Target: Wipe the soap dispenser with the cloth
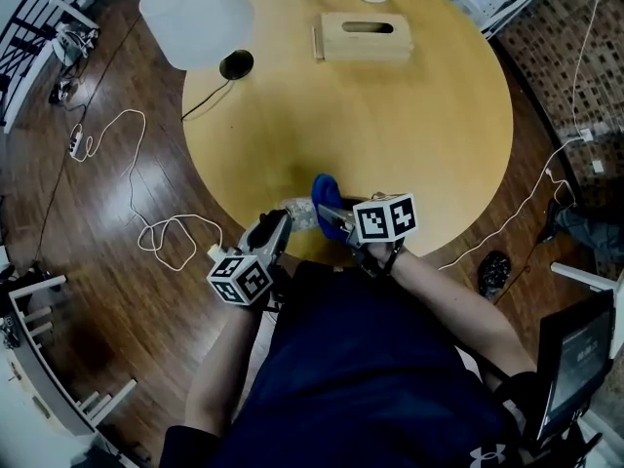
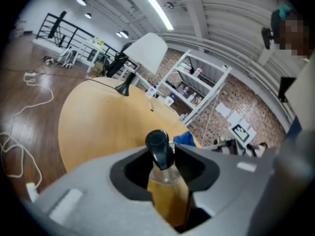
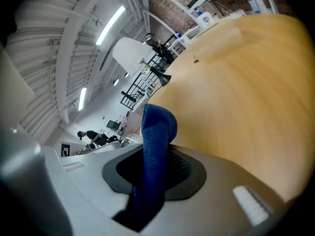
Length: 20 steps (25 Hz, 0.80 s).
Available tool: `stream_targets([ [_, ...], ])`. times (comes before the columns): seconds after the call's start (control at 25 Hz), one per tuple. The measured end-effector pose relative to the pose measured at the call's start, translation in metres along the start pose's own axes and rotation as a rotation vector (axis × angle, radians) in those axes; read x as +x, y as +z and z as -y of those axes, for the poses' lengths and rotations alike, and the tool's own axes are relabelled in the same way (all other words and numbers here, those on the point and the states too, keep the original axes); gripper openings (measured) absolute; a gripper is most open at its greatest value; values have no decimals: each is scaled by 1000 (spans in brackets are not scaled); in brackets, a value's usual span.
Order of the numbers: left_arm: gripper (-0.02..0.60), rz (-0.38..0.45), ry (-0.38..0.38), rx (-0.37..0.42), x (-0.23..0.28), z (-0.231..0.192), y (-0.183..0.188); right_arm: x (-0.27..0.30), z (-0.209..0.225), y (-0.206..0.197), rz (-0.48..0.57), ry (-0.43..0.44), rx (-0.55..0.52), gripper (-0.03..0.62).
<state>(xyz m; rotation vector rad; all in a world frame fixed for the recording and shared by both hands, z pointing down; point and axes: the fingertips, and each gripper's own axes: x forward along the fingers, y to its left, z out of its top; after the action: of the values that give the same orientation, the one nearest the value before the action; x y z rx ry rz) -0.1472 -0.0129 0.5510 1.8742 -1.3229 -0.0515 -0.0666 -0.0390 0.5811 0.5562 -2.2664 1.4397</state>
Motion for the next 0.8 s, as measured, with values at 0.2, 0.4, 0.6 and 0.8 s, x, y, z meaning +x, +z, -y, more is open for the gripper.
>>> stream_targets([
  [0.2,141,-51,-65,125,-10,15,-11,9,-60,-3,-48,125,-140,97],
  [0.4,142,-83,-54,65,-25,13,-19,12,-62,-23,-87,106,-273,96],
  [0.6,140,-137,-69,84,-30,13,-32,-3,-6,-26,-64,-7,-166,95],
  [0.8,137,-157,-96,124,-27,20,-38,-17,14,-27,-32,-52,-84,95],
])
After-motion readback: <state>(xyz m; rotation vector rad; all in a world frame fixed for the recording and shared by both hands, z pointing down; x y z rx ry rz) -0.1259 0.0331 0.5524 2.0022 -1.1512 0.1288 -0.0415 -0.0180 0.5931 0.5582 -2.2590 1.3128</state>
